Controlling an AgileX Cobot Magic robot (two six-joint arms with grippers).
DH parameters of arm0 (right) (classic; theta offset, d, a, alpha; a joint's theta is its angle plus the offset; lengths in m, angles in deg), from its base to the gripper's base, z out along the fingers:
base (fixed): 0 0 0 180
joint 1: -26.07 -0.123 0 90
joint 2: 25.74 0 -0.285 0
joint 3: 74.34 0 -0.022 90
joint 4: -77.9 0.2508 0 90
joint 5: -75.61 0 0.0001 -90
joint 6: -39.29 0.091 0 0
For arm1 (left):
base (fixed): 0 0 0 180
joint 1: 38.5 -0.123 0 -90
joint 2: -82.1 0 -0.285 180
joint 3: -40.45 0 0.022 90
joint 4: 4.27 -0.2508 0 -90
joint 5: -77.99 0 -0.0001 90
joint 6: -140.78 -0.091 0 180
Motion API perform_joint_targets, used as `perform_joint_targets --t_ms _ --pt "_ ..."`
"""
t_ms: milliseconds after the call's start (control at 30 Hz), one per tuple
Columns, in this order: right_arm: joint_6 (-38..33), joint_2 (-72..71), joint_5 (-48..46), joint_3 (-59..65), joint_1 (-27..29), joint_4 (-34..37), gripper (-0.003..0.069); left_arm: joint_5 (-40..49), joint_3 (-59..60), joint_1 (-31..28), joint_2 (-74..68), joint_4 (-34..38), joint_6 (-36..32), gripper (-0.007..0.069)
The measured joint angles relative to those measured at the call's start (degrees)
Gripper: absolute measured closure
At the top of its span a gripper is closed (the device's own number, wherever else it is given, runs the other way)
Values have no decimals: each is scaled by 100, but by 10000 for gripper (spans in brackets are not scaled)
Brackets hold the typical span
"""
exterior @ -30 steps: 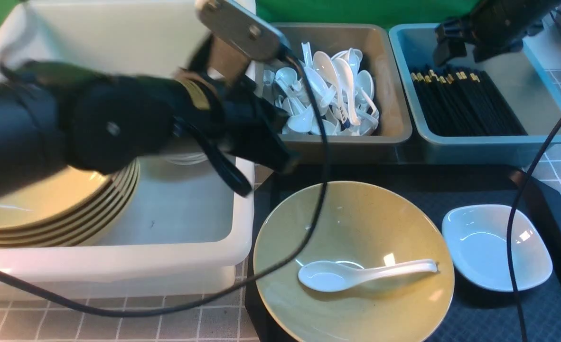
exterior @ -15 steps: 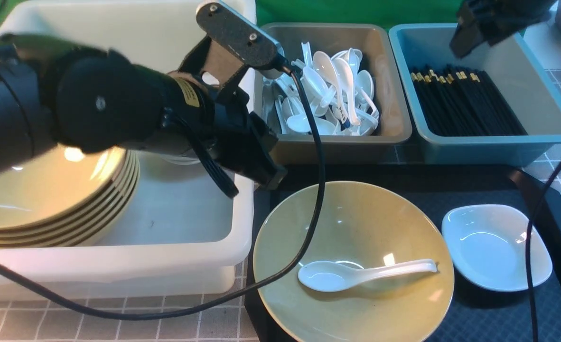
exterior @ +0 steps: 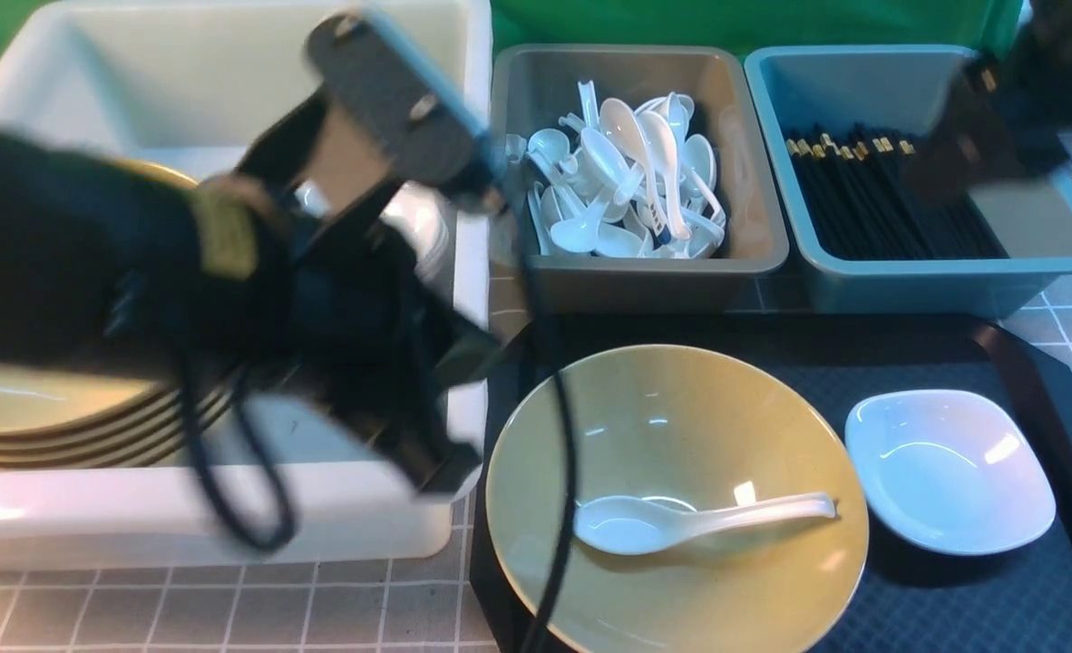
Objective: On grey table put chopsticks spoon bowls plates into blue grey white boxes.
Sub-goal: 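Reach down and grasp the white spoon resting in the bowl with the right gripper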
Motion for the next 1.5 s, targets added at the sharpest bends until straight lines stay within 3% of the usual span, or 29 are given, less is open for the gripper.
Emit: perform_joint_targets --t_ms 267,567,867,1133,1500 --pt "70 -1153 368 1924 -831 24 282 488 395 11 669 0 76 632" --pt "-296 -1244 328 2279 -1624 89 282 1190 417 11 703 1 -475 632" --pt "-1654 -1209 513 2276 -1668 83 282 928 429 11 654 590 -404 632" --pt "-1773 -571 651 2173 -1668 89 282 1018 433 11 644 639 -375 632" --pt "-2800 1143 1266 2018 -1668 21 250 984 435 11 626 432 -822 632"
